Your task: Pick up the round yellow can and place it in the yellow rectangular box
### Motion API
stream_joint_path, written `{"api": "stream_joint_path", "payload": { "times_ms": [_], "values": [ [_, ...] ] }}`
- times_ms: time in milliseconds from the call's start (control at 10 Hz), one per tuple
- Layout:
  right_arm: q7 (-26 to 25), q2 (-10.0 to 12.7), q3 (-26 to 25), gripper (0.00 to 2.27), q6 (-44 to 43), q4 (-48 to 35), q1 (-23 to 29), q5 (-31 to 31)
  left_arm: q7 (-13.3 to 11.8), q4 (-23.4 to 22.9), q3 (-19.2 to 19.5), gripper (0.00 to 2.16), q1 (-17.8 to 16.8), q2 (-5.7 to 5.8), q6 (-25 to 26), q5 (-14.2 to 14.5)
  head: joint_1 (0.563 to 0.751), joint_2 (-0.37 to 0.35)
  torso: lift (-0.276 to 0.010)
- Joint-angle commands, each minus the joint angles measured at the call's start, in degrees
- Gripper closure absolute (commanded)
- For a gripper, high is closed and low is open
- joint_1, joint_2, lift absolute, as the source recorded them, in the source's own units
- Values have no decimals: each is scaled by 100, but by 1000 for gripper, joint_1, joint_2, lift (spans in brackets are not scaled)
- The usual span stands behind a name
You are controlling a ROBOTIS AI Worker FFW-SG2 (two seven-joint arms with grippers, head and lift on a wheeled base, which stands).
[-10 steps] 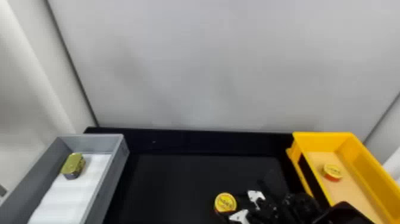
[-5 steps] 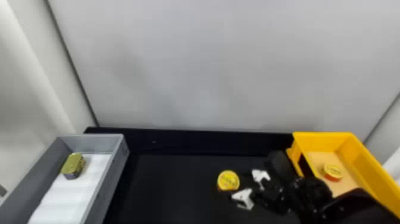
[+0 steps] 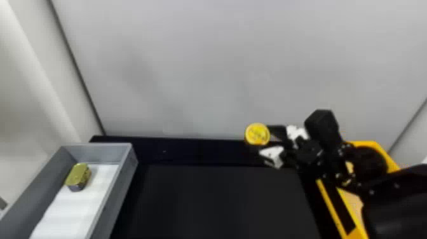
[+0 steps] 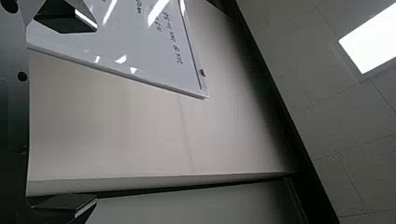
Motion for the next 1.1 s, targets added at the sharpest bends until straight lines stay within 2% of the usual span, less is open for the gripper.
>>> {"api": "stream_joint_path", "payload": {
  "times_ms": [0, 500, 1000],
  "values": [
    [-113, 66, -313, 782, 4, -315, -145, 291, 16, -4, -27, 10, -3, -5, 37, -55, 629, 12, -55],
    [-728, 66, -1394, 782, 470, -1335, -109, 1294, 16, -21, 17, 9, 6, -22, 72, -90, 629, 12, -55],
    [-1238, 92, -2343, 782, 558, -1502, 216, 1812, 7, -48, 26, 10, 6, -22, 98, -143, 629, 12, -55]
  ]
}}
